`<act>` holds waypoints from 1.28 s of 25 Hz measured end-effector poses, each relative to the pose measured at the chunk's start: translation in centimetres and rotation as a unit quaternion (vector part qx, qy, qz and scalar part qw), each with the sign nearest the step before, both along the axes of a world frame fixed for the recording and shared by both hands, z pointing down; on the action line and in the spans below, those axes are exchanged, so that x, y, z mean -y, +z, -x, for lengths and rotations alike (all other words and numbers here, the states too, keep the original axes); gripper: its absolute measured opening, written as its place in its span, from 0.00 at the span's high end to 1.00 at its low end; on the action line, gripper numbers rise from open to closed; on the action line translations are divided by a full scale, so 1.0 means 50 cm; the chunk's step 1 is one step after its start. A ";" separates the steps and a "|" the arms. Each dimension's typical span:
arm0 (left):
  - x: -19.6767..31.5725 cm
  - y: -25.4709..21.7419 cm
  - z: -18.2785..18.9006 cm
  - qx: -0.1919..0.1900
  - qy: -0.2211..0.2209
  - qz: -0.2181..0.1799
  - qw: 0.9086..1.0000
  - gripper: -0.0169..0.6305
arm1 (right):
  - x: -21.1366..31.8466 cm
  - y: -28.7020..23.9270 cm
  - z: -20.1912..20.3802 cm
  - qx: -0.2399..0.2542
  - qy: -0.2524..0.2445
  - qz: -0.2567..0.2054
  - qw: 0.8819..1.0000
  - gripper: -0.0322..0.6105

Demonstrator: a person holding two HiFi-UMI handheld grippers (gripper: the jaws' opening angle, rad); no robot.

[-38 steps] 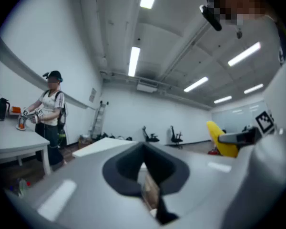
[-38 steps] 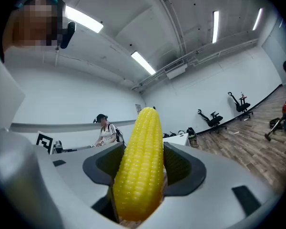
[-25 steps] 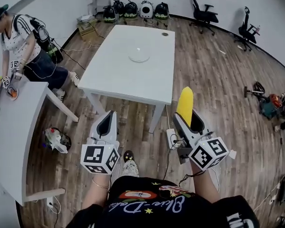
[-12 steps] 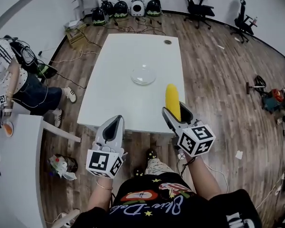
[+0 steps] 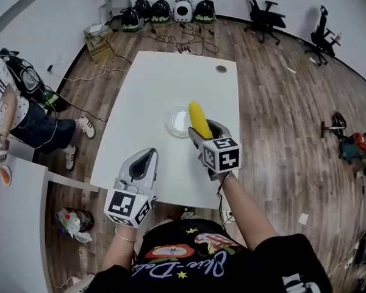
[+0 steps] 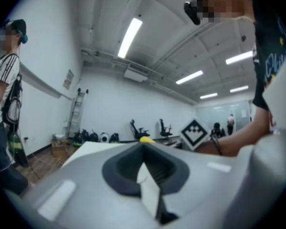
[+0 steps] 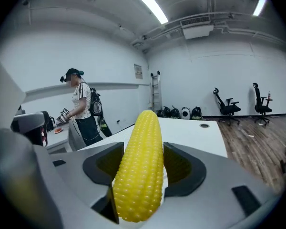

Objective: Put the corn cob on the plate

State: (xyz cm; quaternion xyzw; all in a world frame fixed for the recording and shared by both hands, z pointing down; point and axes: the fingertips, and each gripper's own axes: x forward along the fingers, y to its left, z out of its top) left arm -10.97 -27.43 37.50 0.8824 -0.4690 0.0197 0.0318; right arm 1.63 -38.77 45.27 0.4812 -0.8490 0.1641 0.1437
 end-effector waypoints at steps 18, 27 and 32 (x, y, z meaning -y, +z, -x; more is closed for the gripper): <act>0.177 0.067 0.066 -0.012 -0.037 0.066 0.997 1.00 | 0.231 0.226 0.088 -0.094 -0.013 0.159 0.983 0.53; 0.200 0.084 0.083 -0.015 -0.042 0.078 0.996 1.00 | 0.242 0.259 0.103 -0.108 -0.021 0.172 0.979 0.53; 0.200 0.083 0.093 -0.019 -0.044 0.077 0.996 1.00 | 0.246 0.264 0.103 -0.075 -0.003 0.159 0.984 0.53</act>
